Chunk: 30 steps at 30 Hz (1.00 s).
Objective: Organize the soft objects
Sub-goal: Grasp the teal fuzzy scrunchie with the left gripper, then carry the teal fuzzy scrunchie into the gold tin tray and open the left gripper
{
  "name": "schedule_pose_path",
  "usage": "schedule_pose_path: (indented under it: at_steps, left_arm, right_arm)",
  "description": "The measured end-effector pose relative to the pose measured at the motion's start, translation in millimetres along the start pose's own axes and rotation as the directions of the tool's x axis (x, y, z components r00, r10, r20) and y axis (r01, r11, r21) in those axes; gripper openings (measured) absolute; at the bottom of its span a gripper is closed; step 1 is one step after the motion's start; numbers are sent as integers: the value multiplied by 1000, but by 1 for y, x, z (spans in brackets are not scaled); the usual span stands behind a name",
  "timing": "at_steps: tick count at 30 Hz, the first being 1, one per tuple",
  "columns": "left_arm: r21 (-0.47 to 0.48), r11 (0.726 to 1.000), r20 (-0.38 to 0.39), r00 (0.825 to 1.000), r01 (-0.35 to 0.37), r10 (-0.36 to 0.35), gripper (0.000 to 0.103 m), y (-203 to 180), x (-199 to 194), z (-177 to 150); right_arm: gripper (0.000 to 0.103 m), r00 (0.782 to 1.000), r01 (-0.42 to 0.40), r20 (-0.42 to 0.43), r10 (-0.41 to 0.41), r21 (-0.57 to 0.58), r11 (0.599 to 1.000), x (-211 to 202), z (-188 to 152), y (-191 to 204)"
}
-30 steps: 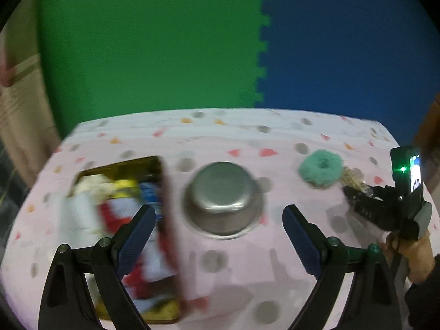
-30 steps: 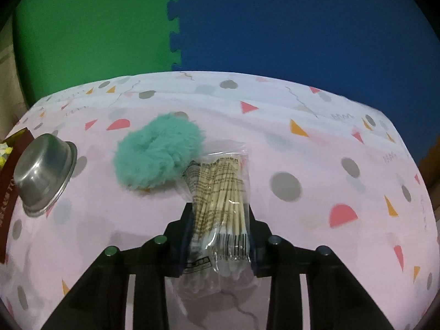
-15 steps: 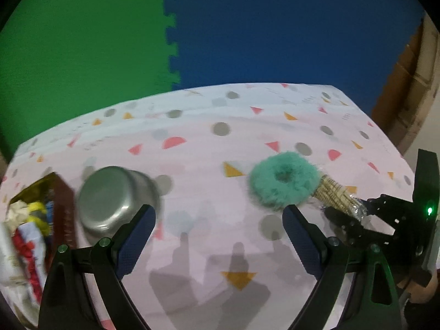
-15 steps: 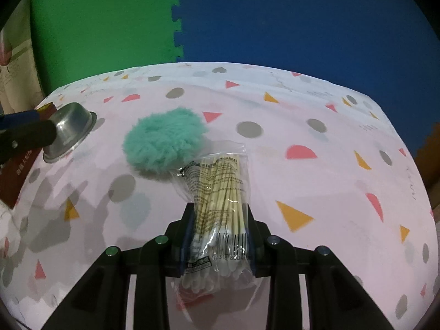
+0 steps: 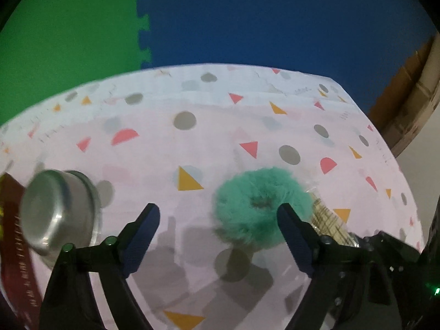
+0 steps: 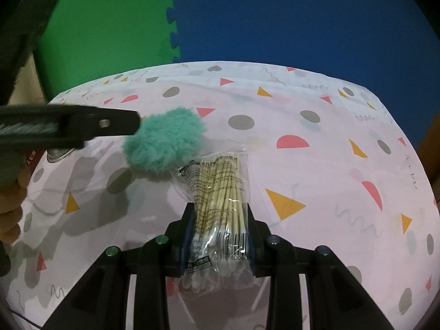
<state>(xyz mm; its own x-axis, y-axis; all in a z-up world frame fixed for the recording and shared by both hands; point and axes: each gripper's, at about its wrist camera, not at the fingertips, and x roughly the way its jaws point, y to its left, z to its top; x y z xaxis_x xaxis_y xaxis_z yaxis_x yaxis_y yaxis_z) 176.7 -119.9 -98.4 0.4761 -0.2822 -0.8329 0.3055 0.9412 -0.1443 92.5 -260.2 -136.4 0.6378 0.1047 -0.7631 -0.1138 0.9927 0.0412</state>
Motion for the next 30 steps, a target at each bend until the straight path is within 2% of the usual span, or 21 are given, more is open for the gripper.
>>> schedule_pose_path:
  at_steps: [1, 5, 6, 7, 8, 17, 30]
  left_arm:
    - [-7, 1000, -17, 1000, 9, -9, 77, 0, 6, 1]
    - [-43, 999, -95, 995, 5, -10, 49, 4, 32, -1]
    - [-46, 999, -77, 997, -2, -1, 44, 5, 31, -3]
    - [-30, 1000, -55, 998, -4, 2, 35, 3, 28, -4]
    - [-10, 1000, -60, 998, 6, -7, 16, 1, 27, -6]
    - [107, 993, -42, 998, -44, 49, 11, -8, 10, -29]
    - [80, 994, -18, 997, -73, 75, 10, 3, -28, -44]
  right_arm:
    - [32, 1000, -1, 0, 1, 1, 1000, 0, 0, 0]
    - [33, 1000, -13, 1, 13, 10, 1000, 1, 0, -2]
    - [33, 1000, -16, 1, 16, 11, 1000, 1, 0, -3]
    - [33, 1000, -17, 0, 17, 12, 1000, 1, 0, -3]
    - [33, 1000, -18, 0, 18, 13, 1000, 2, 0, -3]
    - [33, 1000, -18, 0, 18, 11, 1000, 2, 0, -3]
    - [34, 1000, -7, -2, 7, 2, 1000, 2, 0, 0]
